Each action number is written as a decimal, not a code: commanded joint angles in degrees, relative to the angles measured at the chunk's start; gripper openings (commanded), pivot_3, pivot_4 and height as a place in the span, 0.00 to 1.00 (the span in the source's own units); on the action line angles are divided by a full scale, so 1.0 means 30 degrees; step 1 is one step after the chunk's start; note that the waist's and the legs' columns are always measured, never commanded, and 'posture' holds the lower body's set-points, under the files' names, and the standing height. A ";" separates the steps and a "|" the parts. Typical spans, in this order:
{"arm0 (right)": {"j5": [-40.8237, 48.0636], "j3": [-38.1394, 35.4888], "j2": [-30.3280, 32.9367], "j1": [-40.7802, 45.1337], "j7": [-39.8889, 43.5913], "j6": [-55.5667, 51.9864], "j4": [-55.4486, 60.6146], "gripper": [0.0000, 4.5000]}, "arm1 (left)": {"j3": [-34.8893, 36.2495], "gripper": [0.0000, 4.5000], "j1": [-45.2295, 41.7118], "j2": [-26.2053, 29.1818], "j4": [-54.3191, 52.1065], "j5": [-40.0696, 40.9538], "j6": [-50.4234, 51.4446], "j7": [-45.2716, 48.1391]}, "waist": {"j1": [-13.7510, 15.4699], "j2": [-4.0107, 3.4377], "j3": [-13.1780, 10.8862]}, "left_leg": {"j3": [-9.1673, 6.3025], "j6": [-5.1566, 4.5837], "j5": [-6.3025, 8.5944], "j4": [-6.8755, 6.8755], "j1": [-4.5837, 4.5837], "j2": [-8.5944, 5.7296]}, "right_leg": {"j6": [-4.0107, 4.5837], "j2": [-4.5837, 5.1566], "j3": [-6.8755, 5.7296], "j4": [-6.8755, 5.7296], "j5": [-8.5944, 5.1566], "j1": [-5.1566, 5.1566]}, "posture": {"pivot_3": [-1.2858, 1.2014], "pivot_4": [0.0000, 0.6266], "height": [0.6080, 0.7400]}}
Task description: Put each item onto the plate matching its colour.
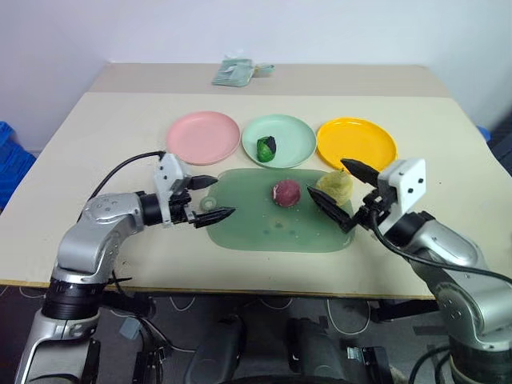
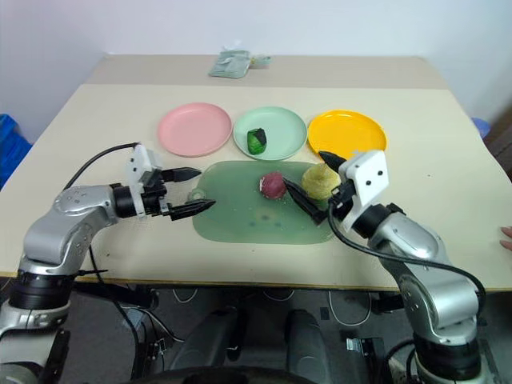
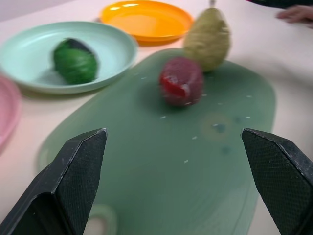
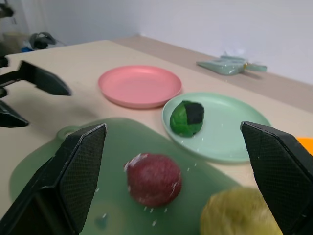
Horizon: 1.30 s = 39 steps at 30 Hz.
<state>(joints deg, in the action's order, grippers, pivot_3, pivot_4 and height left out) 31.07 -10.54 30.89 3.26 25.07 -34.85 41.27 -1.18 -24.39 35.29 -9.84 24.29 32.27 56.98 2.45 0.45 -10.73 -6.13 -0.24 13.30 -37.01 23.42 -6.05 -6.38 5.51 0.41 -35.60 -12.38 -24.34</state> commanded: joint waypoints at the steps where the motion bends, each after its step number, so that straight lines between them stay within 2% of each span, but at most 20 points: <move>1: 0.0705 -0.2006 0.0488 -0.2378 0.0143 -0.0056 0.2404 1.00 | -0.1552 1.00 -0.1829 -0.0648 0.1432 -0.0791 -0.0705 0.0450 | 0.0025 0.0000 0.0000 | -0.0001 -0.0001 0.0000 0.0002 0.0000 0.0000 | -0.0012 0.0000 -0.0002 -0.0001 0.0007 0.0002 | 0.52 0.24 1.00; 8: 0.1959 -0.6182 -0.0003 -0.9229 0.0549 0.0801 0.5822 1.00 | -0.3165 1.00 -0.4540 -0.2203 0.5571 -0.2143 -0.2695 0.1291 | -0.0207 -0.0005 0.0006 | 0.0026 -0.0013 0.0008 0.0016 -0.0008 0.0026 | -0.0073 -0.0012 0.0001 0.0001 0.0031 -0.0010 | 0.52 0.24 1.00; 11: 0.2430 -0.7405 -0.0224 -1.1898 0.0706 0.2304 0.6243 1.00 | -0.3699 1.00 -0.5516 -0.3059 0.7725 -0.2970 -0.3848 0.1363 | -0.0102 -0.0007 0.0010 | 0.0026 -0.0013 0.0008 0.0011 -0.0009 0.0042 | -0.0075 -0.0011 0.0000 0.0003 0.0028 -0.0006 | 0.52 0.24 1.00; 18: 0.3168 -0.7686 0.0865 -1.5332 -0.0648 0.5684 0.6244 1.00 | -0.4872 1.00 -0.7541 -0.5275 1.2521 -0.4893 -0.6430 0.1778 | -0.0063 0.0012 0.0010 | 0.0029 -0.0033 0.0017 -0.0020 -0.0004 0.0017 | -0.0079 0.0012 -0.0006 0.0071 0.0017 0.0049 | 0.52 0.24 1.00; 23: 0.3890 -0.7360 0.2612 -1.6109 -0.2281 0.6814 0.6244 1.00 | -0.5138 1.00 -0.8775 -0.6641 1.4783 -0.5666 -0.7577 0.1855 | -0.0090 0.0016 0.0008 | 0.0028 -0.0038 0.0020 -0.0014 0.0003 0.0023 | -0.0084 0.0020 -0.0006 0.0081 0.0017 0.0045 | 0.52 0.24 1.00; 30: 0.4979 -0.7264 0.4565 -1.6169 -0.3698 0.7301 0.6244 1.00 | -0.5175 1.00 -0.9114 -0.7567 1.5180 -0.6356 -0.7681 0.1720 | -0.0069 0.0023 0.0003 | 0.0030 -0.0046 0.0025 -0.0015 0.0007 0.0027 | -0.0092 0.0021 -0.0006 0.0087 0.0015 0.0047 | 0.52 0.24 1.00; 31: 0.5118 -0.7335 0.4716 -1.6172 -0.3807 0.7309 0.6244 1.00 | -0.5113 0.88 -0.9116 -0.7617 1.5126 -0.6379 -0.7602 0.1680 | -0.0066 0.0025 0.0003 | 0.0029 -0.0046 0.0025 -0.0016 0.0007 0.0027 | -0.0093 0.0019 -0.0006 0.0088 0.0016 0.0046 | 0.52 0.24 1.00; 33: 0.5308 -0.7342 0.4970 -1.6081 -0.3966 0.7280 0.6244 1.00 | -0.5011 0.72 -0.9058 -0.7559 1.4864 -0.6453 -0.7585 0.1477 | -0.0063 0.0026 0.0002 | 0.0029 -0.0047 0.0025 -0.0016 0.0008 0.0027 | -0.0094 0.0020 -0.0007 0.0087 0.0015 0.0047 | 0.52 0.24 1.00; 37: 0.5445 -0.7164 0.5201 -1.5536 -0.3954 0.6903 0.6244 1.00 | -0.4074 0.72 -0.8791 -0.7286 1.3585 -0.5778 -0.6378 0.0739 | -0.0064 0.0033 -0.0003 | 0.0029 -0.0050 0.0025 -0.0022 0.0009 0.0027 | -0.0093 0.0017 -0.0007 0.0091 0.0015 0.0051 | 0.52 0.24 1.00; 39: 0.5349 -0.6899 0.5150 -1.4762 -0.3833 0.6369 0.6244 1.00 | -0.2874 0.72 -0.8603 -0.7214 1.2677 -0.5080 -0.4831 -0.0426 | -0.0065 0.0038 -0.0005 | 0.0028 -0.0050 0.0026 -0.0022 0.0009 0.0027 | -0.0094 0.0018 -0.0007 0.0091 0.0015 0.0051 | 0.52 0.24 1.00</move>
<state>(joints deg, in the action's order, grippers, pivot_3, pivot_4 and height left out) 46.42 -31.48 46.16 -42.11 13.40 -15.10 58.23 -13.43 -50.00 13.21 31.87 6.56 14.86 58.24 2.26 0.56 -10.75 -6.05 -0.39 13.38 -37.09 23.45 -5.96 -6.66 5.56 0.39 -35.32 -12.34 -24.19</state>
